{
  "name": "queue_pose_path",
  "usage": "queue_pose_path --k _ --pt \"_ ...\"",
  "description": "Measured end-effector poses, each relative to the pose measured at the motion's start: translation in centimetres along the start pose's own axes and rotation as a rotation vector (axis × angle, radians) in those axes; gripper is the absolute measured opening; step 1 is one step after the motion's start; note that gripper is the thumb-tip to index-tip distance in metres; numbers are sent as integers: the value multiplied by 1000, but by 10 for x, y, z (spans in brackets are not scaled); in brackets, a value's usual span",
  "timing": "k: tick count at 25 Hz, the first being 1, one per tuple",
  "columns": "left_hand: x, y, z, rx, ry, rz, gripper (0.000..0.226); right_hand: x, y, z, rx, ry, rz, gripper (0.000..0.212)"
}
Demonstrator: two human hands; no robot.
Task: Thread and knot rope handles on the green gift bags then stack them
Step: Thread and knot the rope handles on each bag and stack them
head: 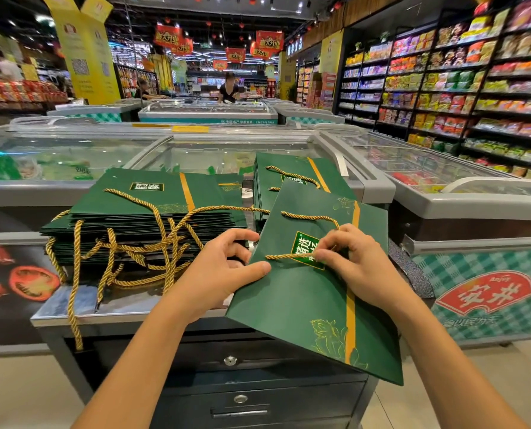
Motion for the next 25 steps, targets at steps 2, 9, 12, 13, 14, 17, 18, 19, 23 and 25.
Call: queue_pose_path --k 2,9,12,13,14,17,18,19,23,25 --pt "1 -1 1 -18 7 1 46 -3 0 -2 26 -23 -32 7" --pt "10 2 -1 -93 52 31 22 -9 4 11 -23 -40 -95 5" --pt "9 5 -3 -92 43 29 20 -15 7 18 -32 -51 -130 4" --pt "6 5 -2 -84 37 18 22 -17 8 20 -36 -49 -147 5" --pt "4 6 -3 -75 35 2 24 -19 10 23 -41 -46 -165 7" --pt "-1 10 -9 -40 93 -40 26 -20 13 30 -16 55 -214 11" --pt "-2 12 -13 -24 105 -49 24 -19 14 32 15 102 -226 12" --pt "-4 13 -19 -6 109 -61 23 -19 15 36 41 123 -237 13" --pt "-13 21 -56 83 126 -137 22 -21 16 64 96 -9 -236 20" --pt "-9 27 -79 113 180 -103 23 -20 14 78 168 -136 -181 29"
Point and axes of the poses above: each hand's wrist, its own y-axis away from the middle knuckle, its own x-axis out of the palm, z = x × y, the point moved 9 cm from there along -y, towards the middle knuckle, and after that the axes turned 3 degrees about -x, right-handed, at the moved point
